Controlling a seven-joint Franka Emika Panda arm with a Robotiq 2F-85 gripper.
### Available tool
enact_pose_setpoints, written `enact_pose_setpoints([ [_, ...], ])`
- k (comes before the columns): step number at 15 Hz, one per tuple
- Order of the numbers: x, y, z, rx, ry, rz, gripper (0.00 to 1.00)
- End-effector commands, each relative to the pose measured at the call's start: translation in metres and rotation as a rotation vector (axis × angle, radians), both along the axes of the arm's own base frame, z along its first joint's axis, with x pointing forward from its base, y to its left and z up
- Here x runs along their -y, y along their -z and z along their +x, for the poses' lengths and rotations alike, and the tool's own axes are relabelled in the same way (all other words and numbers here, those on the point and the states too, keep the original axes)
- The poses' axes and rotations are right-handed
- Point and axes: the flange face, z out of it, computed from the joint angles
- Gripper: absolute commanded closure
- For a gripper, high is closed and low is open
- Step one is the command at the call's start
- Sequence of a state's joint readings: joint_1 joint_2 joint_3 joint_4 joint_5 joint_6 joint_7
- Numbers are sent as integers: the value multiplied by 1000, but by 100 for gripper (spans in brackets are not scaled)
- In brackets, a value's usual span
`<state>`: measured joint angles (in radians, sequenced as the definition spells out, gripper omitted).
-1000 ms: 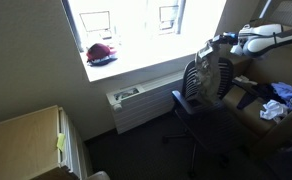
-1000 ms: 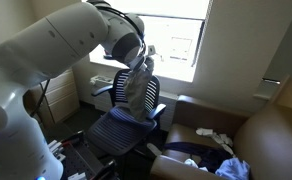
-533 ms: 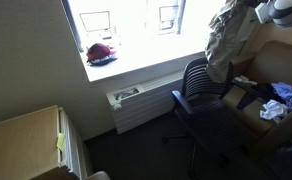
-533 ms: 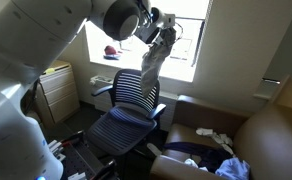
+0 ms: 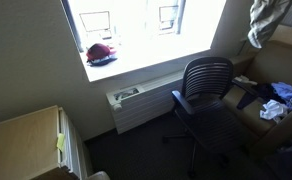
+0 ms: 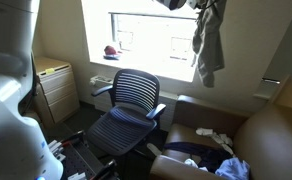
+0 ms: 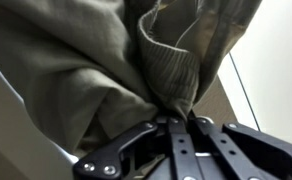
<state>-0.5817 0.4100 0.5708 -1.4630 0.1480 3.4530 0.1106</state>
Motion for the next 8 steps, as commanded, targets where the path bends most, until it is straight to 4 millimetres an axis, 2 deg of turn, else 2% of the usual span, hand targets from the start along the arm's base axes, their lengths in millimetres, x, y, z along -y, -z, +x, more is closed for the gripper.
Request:
enact_pose_setpoints([
  [1, 39, -20, -57, -118, 95, -121, 98],
  [2, 31, -21, -58, -172, 64, -126, 98],
  [3, 44, -25, -39, -69, 79, -89, 93],
  [5, 45, -27, -51, -134, 74, -111, 93],
  [8, 33, -21, -51, -156, 57, -116, 93],
])
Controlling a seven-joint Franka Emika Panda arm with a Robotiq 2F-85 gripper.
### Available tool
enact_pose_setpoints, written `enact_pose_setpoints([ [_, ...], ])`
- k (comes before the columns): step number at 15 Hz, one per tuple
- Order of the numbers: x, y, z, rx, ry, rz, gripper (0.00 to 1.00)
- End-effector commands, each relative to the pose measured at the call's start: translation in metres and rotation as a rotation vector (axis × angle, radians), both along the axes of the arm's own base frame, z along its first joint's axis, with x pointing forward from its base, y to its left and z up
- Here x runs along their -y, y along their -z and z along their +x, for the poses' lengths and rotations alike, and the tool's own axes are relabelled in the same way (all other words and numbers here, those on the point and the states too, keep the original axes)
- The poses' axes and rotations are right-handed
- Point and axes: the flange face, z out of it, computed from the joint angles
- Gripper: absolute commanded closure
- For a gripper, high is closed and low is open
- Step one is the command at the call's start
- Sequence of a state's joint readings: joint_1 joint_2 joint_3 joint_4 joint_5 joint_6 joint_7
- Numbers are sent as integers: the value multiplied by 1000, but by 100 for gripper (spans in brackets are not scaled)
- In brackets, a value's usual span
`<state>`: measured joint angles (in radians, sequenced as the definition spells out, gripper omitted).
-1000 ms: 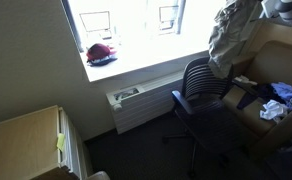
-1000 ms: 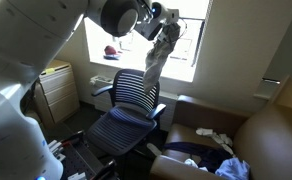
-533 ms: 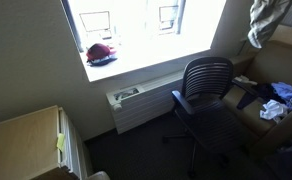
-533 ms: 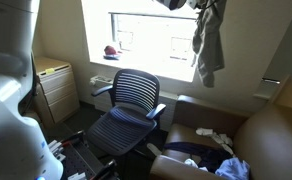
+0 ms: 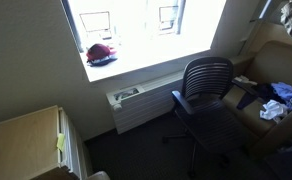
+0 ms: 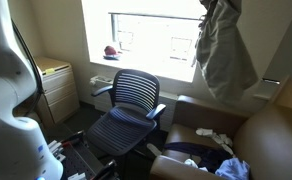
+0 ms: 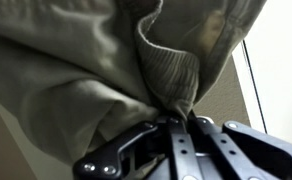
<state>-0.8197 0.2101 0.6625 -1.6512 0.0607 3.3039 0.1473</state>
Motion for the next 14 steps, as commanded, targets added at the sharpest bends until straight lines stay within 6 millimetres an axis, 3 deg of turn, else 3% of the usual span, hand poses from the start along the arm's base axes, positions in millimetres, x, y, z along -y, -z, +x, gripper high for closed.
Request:
enact_pose_setpoints([
  [1, 8, 26, -4, -53, 25, -29, 98],
  [2, 19, 68, -11, -103, 48, -98, 98],
  [4, 36, 113, -20, -152, 72, -169, 98],
  [6, 56, 171, -38, -235, 105, -231, 98],
  [7, 72, 172, -33, -298, 111, -252, 98],
  [11, 94, 286, -69, -541, 104, -338, 98],
  [12, 94, 253, -50, -471, 113, -281, 93],
  [14, 99, 290, -63, -550, 106, -303, 93],
])
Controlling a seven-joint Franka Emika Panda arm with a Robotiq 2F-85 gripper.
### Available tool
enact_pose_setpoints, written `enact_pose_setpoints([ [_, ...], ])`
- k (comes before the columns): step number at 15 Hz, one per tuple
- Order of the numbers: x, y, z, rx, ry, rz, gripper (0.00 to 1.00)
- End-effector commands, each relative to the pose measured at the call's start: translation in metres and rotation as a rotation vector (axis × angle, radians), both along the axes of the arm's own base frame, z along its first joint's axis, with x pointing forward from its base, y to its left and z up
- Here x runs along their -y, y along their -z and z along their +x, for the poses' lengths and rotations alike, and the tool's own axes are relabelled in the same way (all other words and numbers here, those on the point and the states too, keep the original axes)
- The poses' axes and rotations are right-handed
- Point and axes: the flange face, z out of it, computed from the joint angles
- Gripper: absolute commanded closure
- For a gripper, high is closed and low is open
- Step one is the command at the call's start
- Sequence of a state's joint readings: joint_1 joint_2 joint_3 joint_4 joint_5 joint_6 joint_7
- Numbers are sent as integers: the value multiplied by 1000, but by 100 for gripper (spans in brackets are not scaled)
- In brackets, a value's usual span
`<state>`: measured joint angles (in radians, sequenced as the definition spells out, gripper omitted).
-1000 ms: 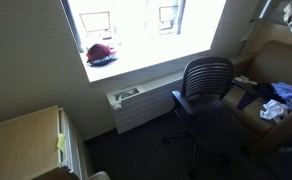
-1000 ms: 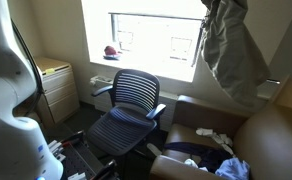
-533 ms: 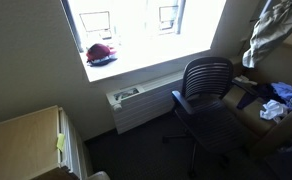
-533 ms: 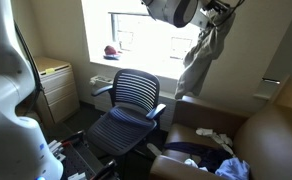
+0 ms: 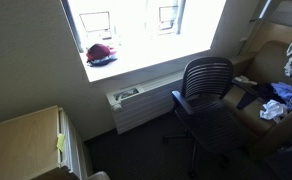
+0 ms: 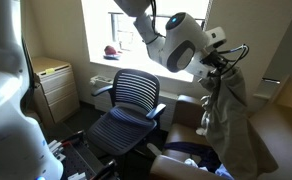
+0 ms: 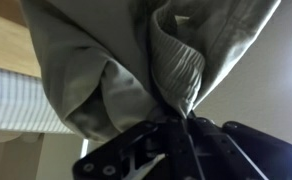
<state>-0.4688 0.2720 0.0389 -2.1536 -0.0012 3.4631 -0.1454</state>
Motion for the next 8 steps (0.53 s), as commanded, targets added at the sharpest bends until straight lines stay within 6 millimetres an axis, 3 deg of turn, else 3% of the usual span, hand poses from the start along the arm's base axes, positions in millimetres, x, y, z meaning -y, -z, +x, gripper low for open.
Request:
enact_pose_setpoints([
  [1, 0, 5, -2, -11, -2, -1, 93],
  [2, -1, 5, -1, -11, -4, -2, 98],
  [3, 5, -11, 6, 29, 19, 11, 98],
  [4, 9, -12, 7, 39, 40, 23, 98],
  [6, 16, -4, -1, 25, 63, 36, 98],
  [8, 34, 18, -23, -71, 47, -40, 98],
])
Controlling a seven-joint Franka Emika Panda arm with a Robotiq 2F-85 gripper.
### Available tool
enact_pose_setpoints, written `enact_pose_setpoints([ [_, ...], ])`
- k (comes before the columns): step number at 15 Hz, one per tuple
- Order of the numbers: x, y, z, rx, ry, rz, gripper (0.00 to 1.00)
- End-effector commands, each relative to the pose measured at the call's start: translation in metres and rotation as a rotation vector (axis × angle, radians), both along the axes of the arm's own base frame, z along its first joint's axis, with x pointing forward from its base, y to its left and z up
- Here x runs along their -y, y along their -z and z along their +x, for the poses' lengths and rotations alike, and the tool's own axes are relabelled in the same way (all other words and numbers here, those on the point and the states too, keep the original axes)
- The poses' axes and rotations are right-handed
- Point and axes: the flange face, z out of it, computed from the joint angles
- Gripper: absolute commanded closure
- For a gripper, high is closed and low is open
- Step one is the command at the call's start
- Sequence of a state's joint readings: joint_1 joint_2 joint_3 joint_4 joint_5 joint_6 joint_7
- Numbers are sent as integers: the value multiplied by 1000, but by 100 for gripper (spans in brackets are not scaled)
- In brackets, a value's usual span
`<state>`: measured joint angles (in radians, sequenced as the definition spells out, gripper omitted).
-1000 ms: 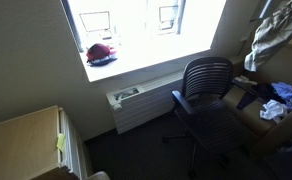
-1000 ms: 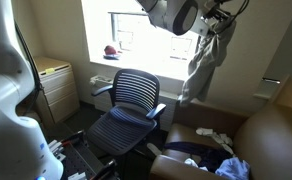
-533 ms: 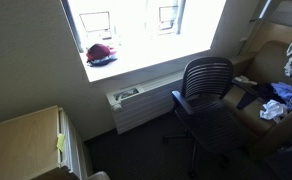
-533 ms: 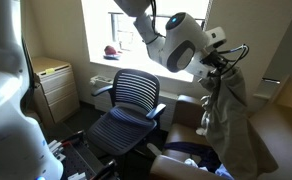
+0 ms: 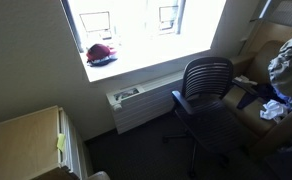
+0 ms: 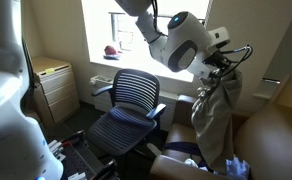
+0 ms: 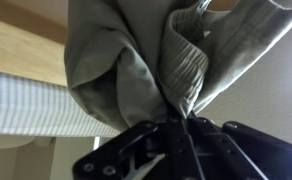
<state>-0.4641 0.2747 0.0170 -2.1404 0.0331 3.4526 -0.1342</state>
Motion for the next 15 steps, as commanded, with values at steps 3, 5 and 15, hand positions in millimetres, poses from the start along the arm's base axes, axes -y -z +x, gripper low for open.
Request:
enact_pose_setpoints([
  [3, 46, 63, -54, -266, 1, -62, 98],
  [5, 64, 82, -70, -385, 7, -65, 98],
  [15, 85, 101, -87, -584, 9, -82, 98],
])
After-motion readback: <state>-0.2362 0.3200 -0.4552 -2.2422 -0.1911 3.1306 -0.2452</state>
